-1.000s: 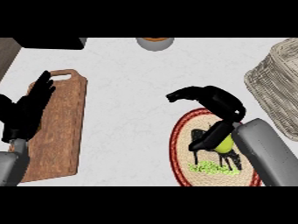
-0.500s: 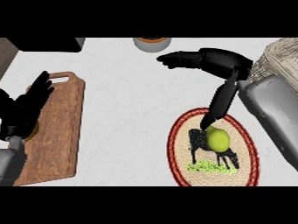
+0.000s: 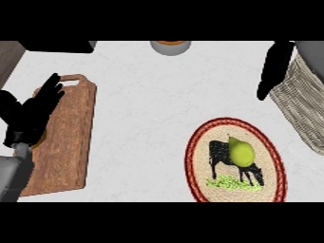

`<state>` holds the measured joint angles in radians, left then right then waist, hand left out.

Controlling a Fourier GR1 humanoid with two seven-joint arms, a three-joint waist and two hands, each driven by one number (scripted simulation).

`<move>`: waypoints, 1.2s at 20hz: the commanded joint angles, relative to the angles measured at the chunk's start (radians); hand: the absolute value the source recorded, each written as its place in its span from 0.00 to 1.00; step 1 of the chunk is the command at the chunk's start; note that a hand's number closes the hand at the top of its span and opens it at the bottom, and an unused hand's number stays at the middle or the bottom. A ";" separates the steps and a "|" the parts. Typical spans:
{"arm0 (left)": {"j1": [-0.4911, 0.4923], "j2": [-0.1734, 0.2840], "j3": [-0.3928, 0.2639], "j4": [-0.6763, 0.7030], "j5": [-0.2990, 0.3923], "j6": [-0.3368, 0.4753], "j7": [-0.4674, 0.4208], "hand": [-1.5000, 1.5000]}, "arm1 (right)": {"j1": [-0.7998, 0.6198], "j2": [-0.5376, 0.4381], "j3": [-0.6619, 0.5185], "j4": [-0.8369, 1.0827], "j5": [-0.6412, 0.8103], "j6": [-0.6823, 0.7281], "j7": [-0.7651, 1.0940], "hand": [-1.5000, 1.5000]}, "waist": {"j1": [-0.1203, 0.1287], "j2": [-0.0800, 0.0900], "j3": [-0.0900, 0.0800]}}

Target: Pick the pear from the placemat and place it in the basket

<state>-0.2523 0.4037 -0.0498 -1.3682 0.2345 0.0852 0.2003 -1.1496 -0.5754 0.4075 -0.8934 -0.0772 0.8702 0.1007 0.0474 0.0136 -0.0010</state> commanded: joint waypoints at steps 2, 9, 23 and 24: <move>0.014 0.002 0.003 0.000 0.004 -0.025 -0.010 0.50 | -0.081 -0.046 0.037 0.150 0.029 0.265 -0.066 0.00 | 0.003 0.003 0.001; 0.019 -0.015 0.010 -0.006 -0.019 0.002 -0.012 0.50 | -0.063 -0.123 0.038 0.243 0.080 0.357 -0.275 0.00 | -0.001 0.006 0.002; 0.063 -0.051 0.011 -0.006 -0.046 0.012 -0.033 0.50 | 0.232 -0.092 0.038 0.150 0.117 0.128 -0.465 0.00 | -0.037 -0.009 0.003; 0.059 -0.003 0.042 -0.028 -0.009 -0.042 -0.010 0.50 | 0.208 -0.087 0.035 0.194 0.141 0.118 -0.489 0.00 | -0.020 -0.005 0.003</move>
<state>-0.2228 0.3830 -0.0212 -1.3733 0.2128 0.0737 0.1914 -1.0084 -0.6756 0.4351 -0.7009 0.0228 0.9599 -0.2170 0.0253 0.0114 0.0019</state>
